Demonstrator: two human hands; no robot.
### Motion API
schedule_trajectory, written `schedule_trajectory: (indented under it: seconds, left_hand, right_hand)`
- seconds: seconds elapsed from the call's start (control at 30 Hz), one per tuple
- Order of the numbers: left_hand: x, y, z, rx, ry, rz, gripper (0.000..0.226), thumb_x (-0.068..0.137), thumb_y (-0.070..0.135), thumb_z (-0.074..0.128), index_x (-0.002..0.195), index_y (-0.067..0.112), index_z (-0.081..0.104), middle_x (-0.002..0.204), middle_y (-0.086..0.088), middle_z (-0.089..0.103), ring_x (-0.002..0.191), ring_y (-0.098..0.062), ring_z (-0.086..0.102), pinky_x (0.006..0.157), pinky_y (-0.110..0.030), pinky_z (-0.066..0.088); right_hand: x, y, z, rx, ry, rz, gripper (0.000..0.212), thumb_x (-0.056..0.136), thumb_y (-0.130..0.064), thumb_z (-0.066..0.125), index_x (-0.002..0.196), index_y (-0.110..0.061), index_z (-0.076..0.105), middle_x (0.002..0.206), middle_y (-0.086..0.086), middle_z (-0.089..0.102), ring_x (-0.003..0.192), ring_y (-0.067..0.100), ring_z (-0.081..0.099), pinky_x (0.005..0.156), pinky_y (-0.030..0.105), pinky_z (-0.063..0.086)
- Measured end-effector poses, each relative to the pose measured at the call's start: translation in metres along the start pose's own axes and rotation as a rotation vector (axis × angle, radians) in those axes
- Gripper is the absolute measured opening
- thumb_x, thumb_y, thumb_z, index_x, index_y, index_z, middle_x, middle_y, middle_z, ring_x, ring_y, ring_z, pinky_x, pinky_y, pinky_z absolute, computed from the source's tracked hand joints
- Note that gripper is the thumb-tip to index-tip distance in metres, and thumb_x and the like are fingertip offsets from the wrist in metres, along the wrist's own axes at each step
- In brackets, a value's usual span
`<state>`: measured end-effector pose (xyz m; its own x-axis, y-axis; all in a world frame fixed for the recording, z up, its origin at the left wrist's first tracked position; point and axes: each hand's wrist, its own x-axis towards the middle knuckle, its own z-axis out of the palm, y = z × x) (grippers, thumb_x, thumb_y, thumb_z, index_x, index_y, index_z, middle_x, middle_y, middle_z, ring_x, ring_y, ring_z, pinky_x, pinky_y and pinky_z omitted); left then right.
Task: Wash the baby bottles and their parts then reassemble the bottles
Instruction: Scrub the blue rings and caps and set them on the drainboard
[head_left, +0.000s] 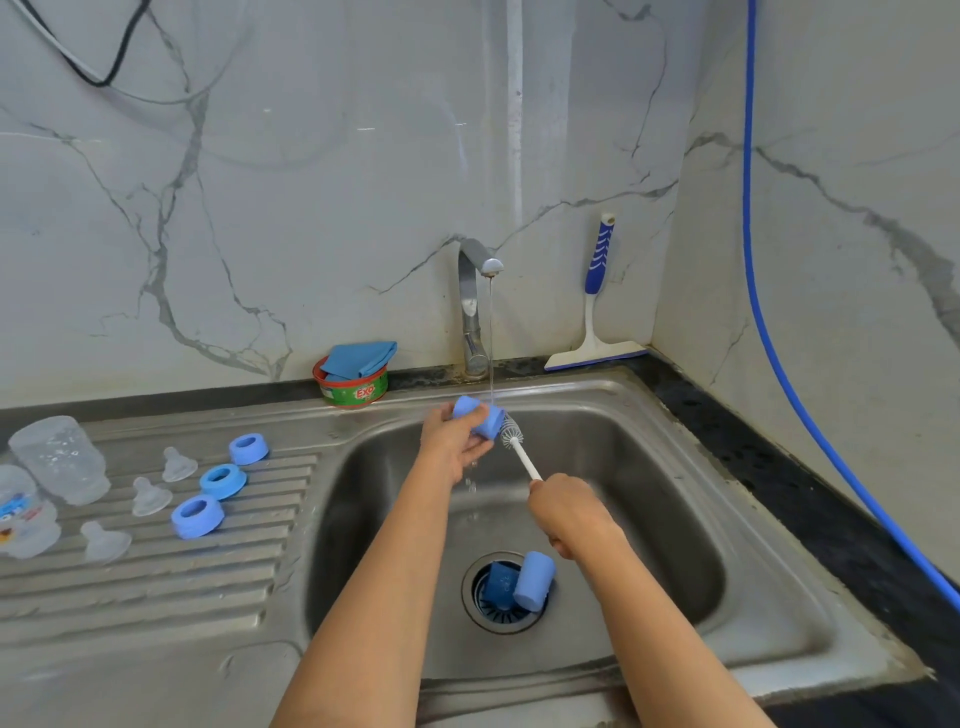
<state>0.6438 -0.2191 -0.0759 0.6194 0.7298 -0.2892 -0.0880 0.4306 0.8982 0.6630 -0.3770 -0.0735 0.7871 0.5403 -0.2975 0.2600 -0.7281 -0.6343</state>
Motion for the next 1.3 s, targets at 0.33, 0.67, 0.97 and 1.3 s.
schedule_trajectory:
  seconds: [0.33, 0.67, 0.97, 1.3]
  left_hand:
    - [-0.008, 0.043, -0.067, 0.372, 0.169, 0.432, 0.055, 0.064, -0.019, 0.071, 0.109, 0.01, 0.061, 0.107, -0.005, 0.061, 0.097, -0.021, 0.057, 0.079, -0.034, 0.052]
    - [-0.015, 0.06, -0.127, 0.676, 0.459, 0.569, 0.051, 0.078, -0.003, 0.069, 0.123, 0.01, 0.049, 0.122, -0.012, 0.049, 0.101, -0.02, 0.048, 0.076, -0.026, 0.04]
    - [0.007, 0.071, -0.162, 0.851, 0.565, 0.494, 0.048, 0.083, -0.009, 0.06, 0.126, 0.009, 0.046, 0.128, -0.016, 0.044, 0.097, -0.02, 0.044, 0.076, -0.027, 0.038]
    - [0.017, 0.055, -0.174, 0.936, 0.587, 0.488, 0.059, 0.085, -0.007, 0.059, 0.136, 0.017, 0.041, 0.129, -0.018, 0.044, 0.109, -0.033, 0.051, 0.082, -0.039, 0.045]
  right_hand:
    - [-0.012, -0.017, 0.024, -0.223, -0.089, -0.11, 0.03, 0.1, -0.013, 0.028, 0.084, -0.009, 0.052, 0.084, 0.007, 0.045, 0.058, 0.015, 0.039, 0.055, 0.022, 0.038]
    - [-0.013, -0.025, 0.036, -0.248, -0.019, -0.17, 0.037, 0.102, -0.015, 0.025, 0.122, -0.002, 0.054, 0.08, 0.007, 0.043, 0.079, 0.025, 0.044, 0.064, 0.029, 0.044]
    - [-0.009, -0.035, 0.052, -0.351, 0.005, -0.315, 0.043, 0.103, -0.033, 0.024, 0.106, -0.006, 0.058, 0.09, 0.009, 0.051, 0.081, 0.026, 0.046, 0.073, 0.031, 0.04]
    - [-0.009, -0.03, 0.051, -0.337, 0.018, -0.333, 0.036, 0.103, -0.029, 0.025, 0.1, -0.008, 0.054, 0.09, 0.01, 0.052, 0.081, 0.027, 0.049, 0.072, 0.032, 0.041]
